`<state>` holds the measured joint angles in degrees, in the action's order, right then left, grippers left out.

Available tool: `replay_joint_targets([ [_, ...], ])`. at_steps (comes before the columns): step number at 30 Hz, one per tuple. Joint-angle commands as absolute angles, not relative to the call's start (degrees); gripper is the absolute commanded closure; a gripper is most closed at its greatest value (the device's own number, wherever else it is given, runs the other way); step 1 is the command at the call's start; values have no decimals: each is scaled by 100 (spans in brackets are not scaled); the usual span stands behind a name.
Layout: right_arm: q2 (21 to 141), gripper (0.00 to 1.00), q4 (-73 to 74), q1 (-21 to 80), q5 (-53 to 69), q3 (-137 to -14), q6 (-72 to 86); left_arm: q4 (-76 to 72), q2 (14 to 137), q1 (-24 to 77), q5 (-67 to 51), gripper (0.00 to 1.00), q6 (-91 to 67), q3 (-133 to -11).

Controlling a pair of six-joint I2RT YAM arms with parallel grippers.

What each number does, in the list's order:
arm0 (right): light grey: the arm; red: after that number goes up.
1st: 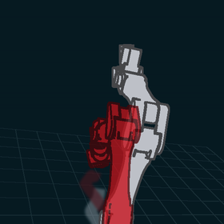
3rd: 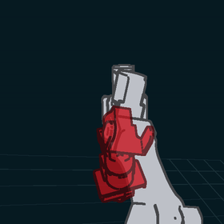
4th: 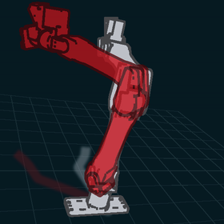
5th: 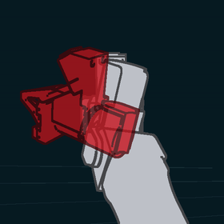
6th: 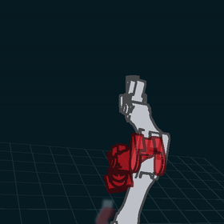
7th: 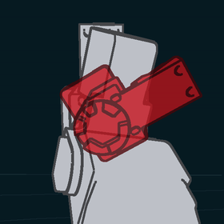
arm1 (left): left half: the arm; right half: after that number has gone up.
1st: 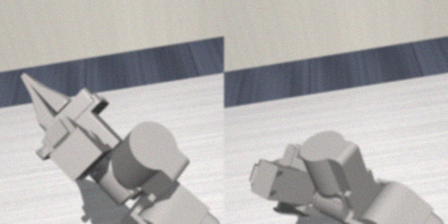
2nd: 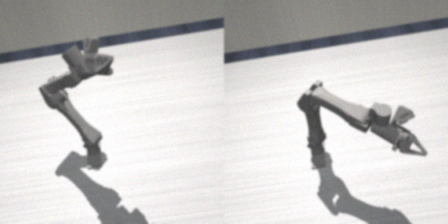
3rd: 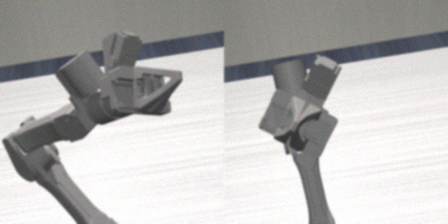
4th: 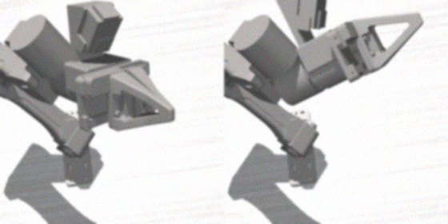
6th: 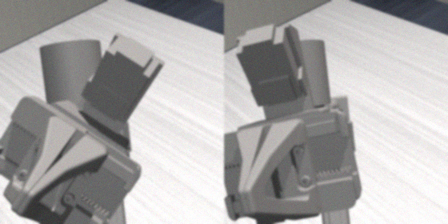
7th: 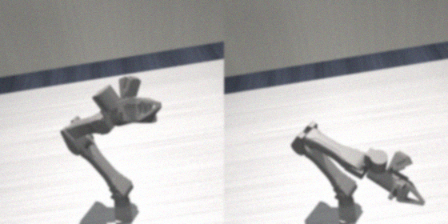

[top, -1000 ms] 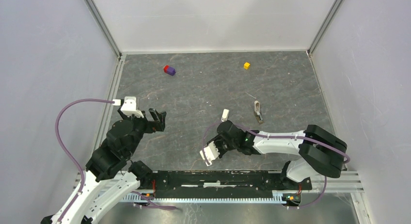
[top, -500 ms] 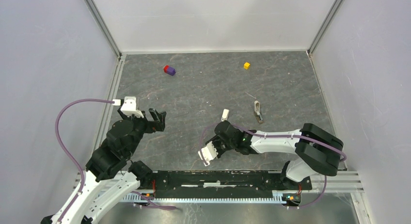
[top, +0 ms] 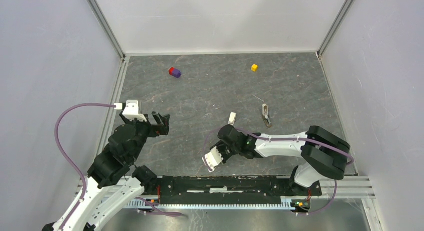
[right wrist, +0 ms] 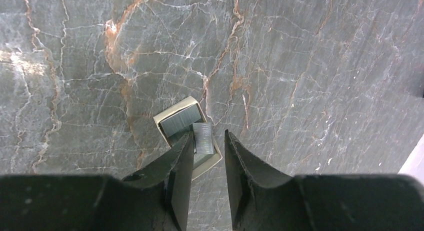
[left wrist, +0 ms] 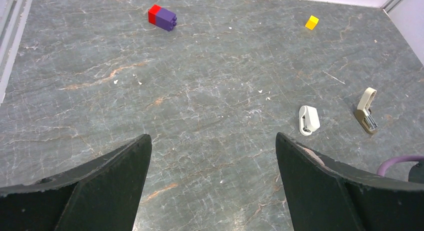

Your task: Load the staples into the stapler

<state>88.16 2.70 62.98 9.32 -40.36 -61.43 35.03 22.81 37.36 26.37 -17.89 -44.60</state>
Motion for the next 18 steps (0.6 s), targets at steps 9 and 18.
replay_joint_targets([
  [9, 9013, 71, 413, 6389, 779, -4228, -6253, 3400, 2206, 3736, 2777, 0, -1458, -4439],
  [18, 8970, 81, 420, 6389, 766, -4236, -6217, 3400, 2205, 3738, 2779, 0, -1458, -4439],
])
